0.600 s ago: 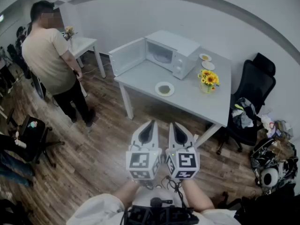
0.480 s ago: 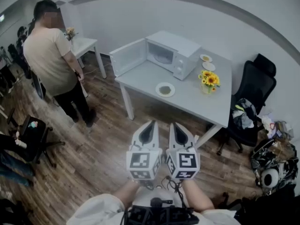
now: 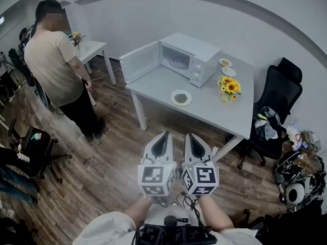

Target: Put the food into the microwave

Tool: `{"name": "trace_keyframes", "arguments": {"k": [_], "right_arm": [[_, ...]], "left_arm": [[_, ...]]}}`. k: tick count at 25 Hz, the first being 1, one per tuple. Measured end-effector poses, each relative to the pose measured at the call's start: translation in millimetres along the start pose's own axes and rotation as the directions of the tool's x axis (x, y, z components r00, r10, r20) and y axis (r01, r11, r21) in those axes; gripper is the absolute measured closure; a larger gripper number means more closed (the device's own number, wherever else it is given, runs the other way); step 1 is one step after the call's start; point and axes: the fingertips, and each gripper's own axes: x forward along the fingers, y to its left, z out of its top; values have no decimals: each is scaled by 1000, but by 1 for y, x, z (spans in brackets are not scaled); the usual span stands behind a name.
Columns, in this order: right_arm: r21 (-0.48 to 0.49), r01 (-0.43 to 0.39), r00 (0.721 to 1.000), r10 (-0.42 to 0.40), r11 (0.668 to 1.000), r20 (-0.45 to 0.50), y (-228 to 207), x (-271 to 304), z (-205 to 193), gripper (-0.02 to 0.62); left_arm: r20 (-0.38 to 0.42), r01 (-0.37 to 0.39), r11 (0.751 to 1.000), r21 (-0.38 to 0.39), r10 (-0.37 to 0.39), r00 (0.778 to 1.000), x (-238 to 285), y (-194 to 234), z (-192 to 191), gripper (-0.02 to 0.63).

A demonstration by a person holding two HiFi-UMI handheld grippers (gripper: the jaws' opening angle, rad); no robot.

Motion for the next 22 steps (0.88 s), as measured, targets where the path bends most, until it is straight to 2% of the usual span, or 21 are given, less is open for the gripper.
{"name": "trace_keyframes", "arguments": {"k": [7,13,22], "right_arm": [[2,27,1000,-27,1000,-13,0,16,-6,574],[4,70,997,-70,998,-11,-4,35,-5,574],[-4,87,996,-88,996,-30,-4,53,-12,574]], "left_arm": [[-29,7,1000,-2,-7,1000,11,15,-6,597],[-23,14,1000,0,-14,1000,24,32,3,597],[-43,17,1000,-12,-17,999,43,49,-3,597]]}}
